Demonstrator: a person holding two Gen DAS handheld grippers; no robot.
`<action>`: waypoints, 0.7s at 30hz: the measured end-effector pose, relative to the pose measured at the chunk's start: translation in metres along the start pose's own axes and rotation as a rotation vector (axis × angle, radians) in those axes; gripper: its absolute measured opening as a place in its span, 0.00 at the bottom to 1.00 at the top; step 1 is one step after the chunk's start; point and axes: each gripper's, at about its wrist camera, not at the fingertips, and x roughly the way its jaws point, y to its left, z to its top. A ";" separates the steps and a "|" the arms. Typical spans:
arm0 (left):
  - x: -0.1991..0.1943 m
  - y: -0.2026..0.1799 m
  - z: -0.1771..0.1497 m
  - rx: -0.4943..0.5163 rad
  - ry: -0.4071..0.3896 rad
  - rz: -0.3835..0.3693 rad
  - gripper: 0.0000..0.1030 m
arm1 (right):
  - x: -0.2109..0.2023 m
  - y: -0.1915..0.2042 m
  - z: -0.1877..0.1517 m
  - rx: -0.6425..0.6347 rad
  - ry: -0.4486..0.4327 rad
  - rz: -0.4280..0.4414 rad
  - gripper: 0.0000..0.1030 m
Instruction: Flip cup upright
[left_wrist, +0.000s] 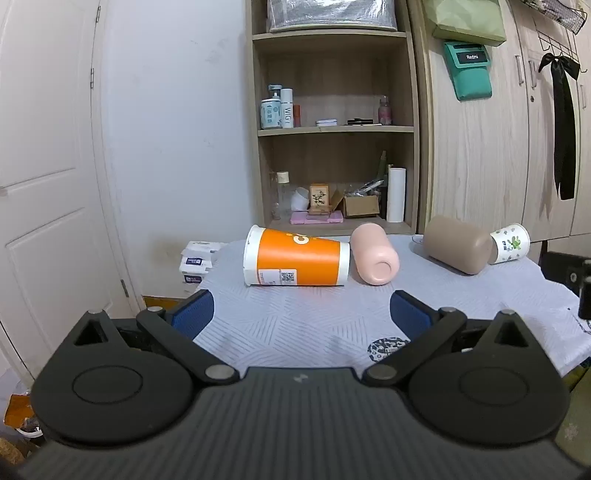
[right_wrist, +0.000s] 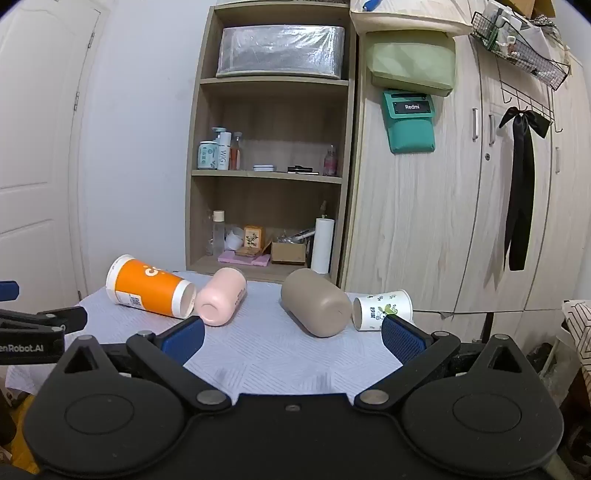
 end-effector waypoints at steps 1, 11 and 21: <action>0.000 0.000 0.000 0.002 -0.002 -0.002 1.00 | 0.000 0.000 0.000 0.002 0.000 0.003 1.00; 0.001 0.008 -0.005 -0.011 -0.027 -0.001 1.00 | 0.000 0.001 0.000 0.007 -0.012 -0.007 1.00; 0.001 0.011 -0.006 -0.025 -0.026 0.003 1.00 | -0.003 0.003 0.001 0.000 -0.012 -0.002 1.00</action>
